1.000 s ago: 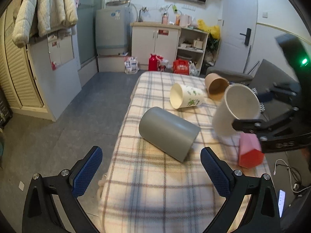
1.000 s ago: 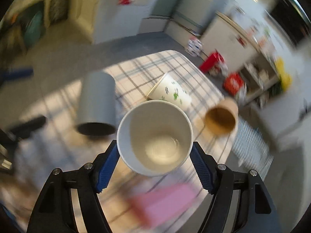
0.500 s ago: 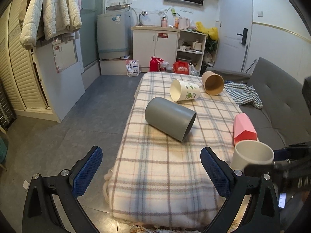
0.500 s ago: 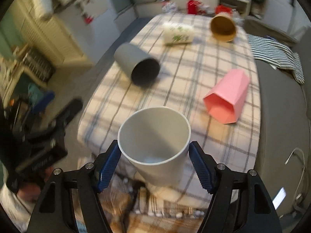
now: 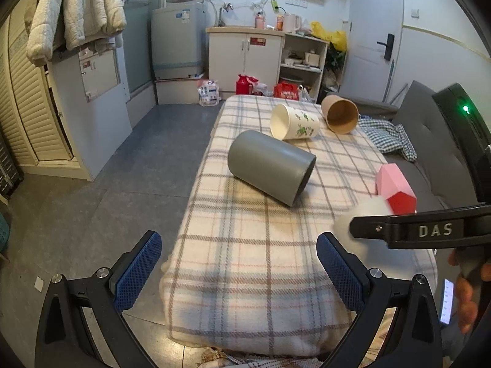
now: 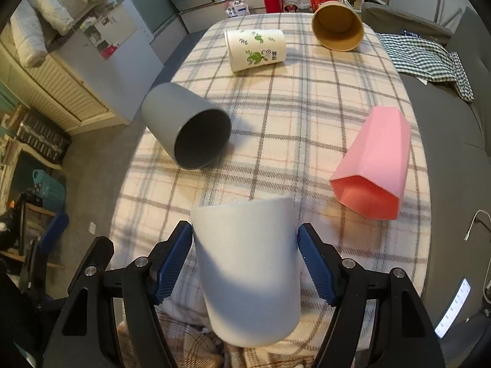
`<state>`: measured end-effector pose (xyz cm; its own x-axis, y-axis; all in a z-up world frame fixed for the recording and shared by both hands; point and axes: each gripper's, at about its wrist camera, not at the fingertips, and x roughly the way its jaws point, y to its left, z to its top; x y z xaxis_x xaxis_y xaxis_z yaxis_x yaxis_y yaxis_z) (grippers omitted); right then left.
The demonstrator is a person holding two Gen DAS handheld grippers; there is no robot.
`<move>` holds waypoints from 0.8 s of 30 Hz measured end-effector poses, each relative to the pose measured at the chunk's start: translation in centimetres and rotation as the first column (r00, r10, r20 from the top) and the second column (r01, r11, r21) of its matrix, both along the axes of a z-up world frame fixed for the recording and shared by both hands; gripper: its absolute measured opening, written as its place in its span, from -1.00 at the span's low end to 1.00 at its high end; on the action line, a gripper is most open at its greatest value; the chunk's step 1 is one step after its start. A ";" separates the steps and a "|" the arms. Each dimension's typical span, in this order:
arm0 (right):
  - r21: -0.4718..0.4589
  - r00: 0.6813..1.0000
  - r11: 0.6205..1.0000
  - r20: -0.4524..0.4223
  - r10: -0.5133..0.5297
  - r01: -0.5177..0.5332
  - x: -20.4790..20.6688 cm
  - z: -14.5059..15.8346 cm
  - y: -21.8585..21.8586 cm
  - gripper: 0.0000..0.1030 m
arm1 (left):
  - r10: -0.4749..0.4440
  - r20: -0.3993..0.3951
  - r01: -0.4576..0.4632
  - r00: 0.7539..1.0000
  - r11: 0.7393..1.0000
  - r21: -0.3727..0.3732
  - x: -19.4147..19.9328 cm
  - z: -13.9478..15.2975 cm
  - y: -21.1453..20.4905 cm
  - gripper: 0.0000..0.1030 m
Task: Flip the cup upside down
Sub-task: 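Lift the white cup with the right tool and rotate it upright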
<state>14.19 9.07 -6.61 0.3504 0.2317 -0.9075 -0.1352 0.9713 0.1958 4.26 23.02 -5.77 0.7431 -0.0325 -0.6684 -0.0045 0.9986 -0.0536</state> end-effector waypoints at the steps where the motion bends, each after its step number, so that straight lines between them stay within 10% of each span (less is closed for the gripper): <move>1: -0.007 1.000 1.000 0.012 0.004 -0.004 0.0 0.1 0.0 0.38 | -0.002 -0.003 0.002 1.000 1.000 0.004 0.1 0.0 -0.1 1.00; 12: -0.024 0.981 1.000 0.194 0.018 -0.014 -2.1 4.4 -1.3 0.51 | 0.002 -0.008 -0.002 1.000 1.000 -0.015 -0.1 1.2 -1.4 1.00; 24: -0.080 0.866 0.987 0.493 -0.083 0.140 -9.1 6.9 -8.3 0.87 | -0.035 0.033 0.035 0.999 0.999 0.006 -2.2 2.9 -6.8 1.00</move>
<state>5.10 0.79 0.31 0.7717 0.0740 -0.6317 -0.0752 0.9969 0.0249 2.10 16.19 -2.88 0.7633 -0.0548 -0.6437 0.0318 0.9984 -0.0473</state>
